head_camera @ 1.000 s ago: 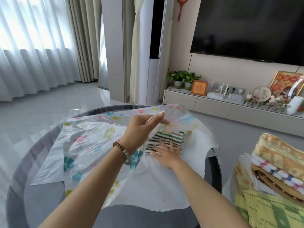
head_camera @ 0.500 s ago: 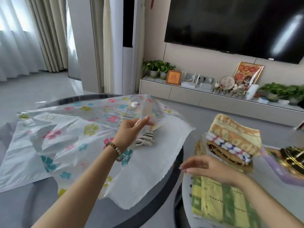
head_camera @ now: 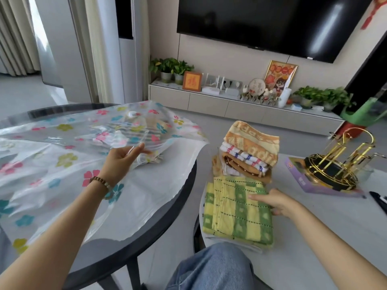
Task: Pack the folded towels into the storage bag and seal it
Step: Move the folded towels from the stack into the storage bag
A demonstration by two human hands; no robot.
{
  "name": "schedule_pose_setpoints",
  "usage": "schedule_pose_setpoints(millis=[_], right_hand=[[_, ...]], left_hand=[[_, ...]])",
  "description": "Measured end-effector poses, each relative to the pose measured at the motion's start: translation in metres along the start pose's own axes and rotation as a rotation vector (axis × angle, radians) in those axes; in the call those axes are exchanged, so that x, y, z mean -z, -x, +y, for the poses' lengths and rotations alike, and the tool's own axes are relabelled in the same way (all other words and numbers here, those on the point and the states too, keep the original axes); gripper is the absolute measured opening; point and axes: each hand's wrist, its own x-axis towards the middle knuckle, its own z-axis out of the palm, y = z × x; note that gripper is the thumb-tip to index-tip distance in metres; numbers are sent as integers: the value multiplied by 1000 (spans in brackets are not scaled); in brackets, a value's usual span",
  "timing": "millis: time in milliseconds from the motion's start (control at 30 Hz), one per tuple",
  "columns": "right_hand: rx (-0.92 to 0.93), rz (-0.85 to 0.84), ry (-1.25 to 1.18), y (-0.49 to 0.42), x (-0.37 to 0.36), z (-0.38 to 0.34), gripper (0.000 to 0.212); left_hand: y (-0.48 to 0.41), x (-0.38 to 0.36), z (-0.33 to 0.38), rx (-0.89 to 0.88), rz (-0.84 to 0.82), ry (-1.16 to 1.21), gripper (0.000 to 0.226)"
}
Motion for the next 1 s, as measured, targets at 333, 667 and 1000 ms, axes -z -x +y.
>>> schedule_pose_setpoints(millis=[333,667,1000], right_hand=[[130,-146,-141,6,-10,4,111],[411,-570,-338,74,-18,-82,59],[485,-1103,-149,83,-193,-210,23]], left_hand=[[0,-2,-3,20,1,34,34],[-7,22,8,-32,31,134,34],[-15,112,41,-49,-7,143,43]])
